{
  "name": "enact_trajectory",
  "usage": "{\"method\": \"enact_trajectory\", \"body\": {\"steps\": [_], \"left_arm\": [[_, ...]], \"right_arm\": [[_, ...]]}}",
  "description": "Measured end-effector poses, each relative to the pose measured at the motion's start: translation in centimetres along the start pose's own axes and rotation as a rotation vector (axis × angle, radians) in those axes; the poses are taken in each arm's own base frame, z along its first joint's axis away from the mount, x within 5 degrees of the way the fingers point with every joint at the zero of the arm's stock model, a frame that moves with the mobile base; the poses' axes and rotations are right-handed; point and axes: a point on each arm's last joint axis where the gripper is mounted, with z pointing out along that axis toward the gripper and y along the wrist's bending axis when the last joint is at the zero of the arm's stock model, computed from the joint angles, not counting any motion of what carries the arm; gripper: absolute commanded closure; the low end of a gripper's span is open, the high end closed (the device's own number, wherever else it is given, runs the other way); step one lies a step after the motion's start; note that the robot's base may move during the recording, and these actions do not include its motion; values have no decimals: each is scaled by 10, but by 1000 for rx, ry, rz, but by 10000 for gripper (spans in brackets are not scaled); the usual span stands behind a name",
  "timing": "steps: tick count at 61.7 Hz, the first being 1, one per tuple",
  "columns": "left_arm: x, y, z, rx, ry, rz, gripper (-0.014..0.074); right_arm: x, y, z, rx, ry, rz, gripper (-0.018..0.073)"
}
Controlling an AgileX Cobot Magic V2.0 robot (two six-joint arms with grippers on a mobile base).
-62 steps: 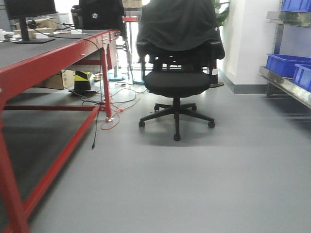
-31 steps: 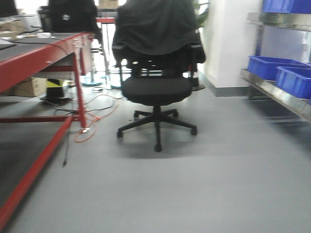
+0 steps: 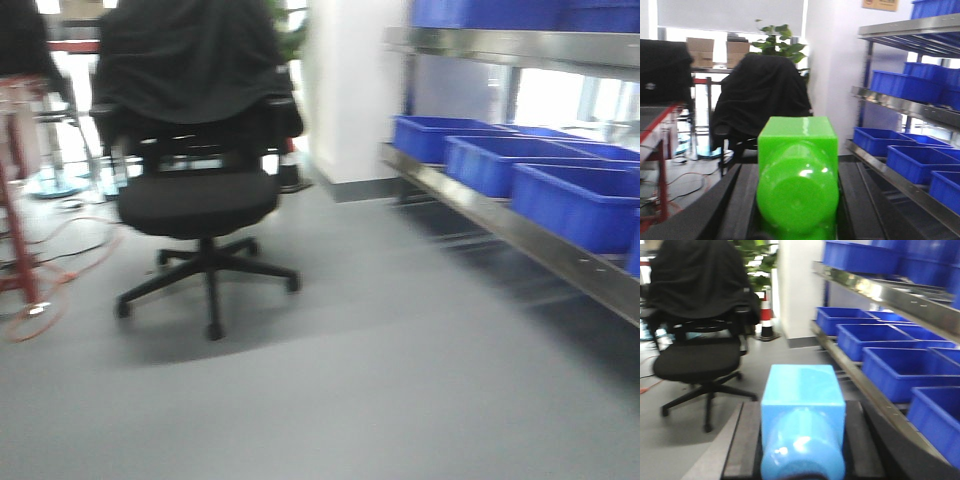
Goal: Grab block from conveyor and place in blue bin
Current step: 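Drive the base away from the conveyor toward the blue-bin shelves, then drive up to the shelf, bringing both held blocks over blue bins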
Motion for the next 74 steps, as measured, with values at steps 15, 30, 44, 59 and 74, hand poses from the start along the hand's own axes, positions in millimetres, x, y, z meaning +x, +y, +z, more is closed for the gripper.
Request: {"method": "enact_trajectory", "body": {"steps": [15,30,44,59,74], "left_arm": [[0,0,0,0,0,0,708],[0,0,0,0,0,0,708],[0,0,0,0,0,0,708],[0,0,0,0,0,0,708],[0,0,0,0,0,0,708]], "right_arm": [[0,0,0,0,0,0,721],[0,0,0,0,0,0,721],[0,0,0,0,0,0,721],[0,0,0,0,0,0,721],[0,0,0,0,0,0,721]]}}
